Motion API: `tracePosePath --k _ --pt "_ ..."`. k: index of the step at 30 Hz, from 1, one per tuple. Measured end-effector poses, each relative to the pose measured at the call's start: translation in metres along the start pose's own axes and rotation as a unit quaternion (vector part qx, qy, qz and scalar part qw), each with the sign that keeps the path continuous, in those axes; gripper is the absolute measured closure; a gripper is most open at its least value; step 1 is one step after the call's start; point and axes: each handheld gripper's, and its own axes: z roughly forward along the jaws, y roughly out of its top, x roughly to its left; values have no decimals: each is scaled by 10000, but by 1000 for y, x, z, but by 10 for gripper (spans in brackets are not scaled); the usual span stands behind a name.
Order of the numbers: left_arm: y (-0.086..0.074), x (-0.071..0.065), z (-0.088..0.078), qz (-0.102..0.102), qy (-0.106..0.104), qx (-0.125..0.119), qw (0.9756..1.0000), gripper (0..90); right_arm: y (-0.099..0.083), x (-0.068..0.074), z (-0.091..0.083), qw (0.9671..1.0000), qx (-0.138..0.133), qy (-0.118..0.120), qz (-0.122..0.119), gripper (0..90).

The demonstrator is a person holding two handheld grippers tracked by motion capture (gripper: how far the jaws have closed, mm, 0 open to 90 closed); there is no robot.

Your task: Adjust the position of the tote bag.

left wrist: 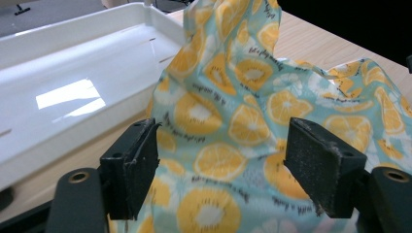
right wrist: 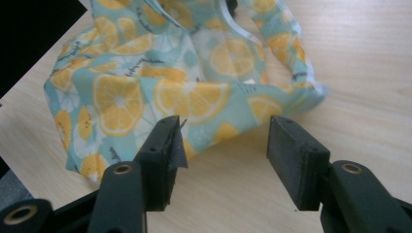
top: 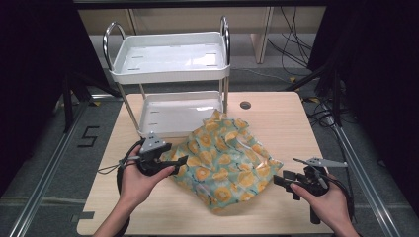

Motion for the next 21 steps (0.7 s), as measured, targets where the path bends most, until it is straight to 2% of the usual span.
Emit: tracePosePath --k 1,2,3,4,5,6,7,8,10,11,12,13,14,15,16,17,18,21 --pt "0 0 0 0 0 0 10000 273 0 0 0 10000 0 0 0 468" --pt "5 0 3 133 -16 61 9999 273 -1 3 2 9993 -10 120 354 466" --pt "9 1 6 170 -44 61 9998 273 -2 0 2 9993 15 93 375 468" --pt "17 3 12 214 -93 92 9997 273 -4 -1 2 9982 92 151 576 486" --pt "17 3 12 214 -93 92 9997 273 -4 -1 2 9982 92 151 576 486" --pt "21 5 16 256 -85 164 9995 273 -4 -5 4 9993 135 75 328 489" --pt "28 10 25 338 -82 276 9990 273 -6 -4 9 9988 198 239 391 490" --pt "28 10 25 338 -82 276 9990 273 -6 -1 9 9980 302 201 527 490" --pt "37 15 41 232 -171 363 9989 272 -5 -1 13 9979 336 197 514 488" --pt "39 17 47 244 -176 422 9987 272 -5 0 14 9970 359 273 634 488" --pt "39 17 47 244 -176 422 9987 272 -5 0 14 9970 359 273 634 488" --pt "43 19 52 302 -188 551 9978 272 -4 -1 17 9974 327 285 571 486" --pt "45 20 56 330 -164 580 9976 272 -4 -2 19 9971 326 331 606 485" --pt "47 20 61 331 -202 610 9974 267 -4 -2 23 9964 347 313 714 483" --pt "49 20 66 338 -258 629 9971 267 -4 -2 23 9964 347 313 714 483" --pt "52 19 72 347 -306 646 9968 261 -4 1 26 9954 404 403 763 483" --pt "54 18 75 367 -310 666 9966 259 -5 1 27 9959 436 327 724 483" --pt "57 16 86 472 -333 698 9959 255 -7 5 31 9950 550 403 731 479"
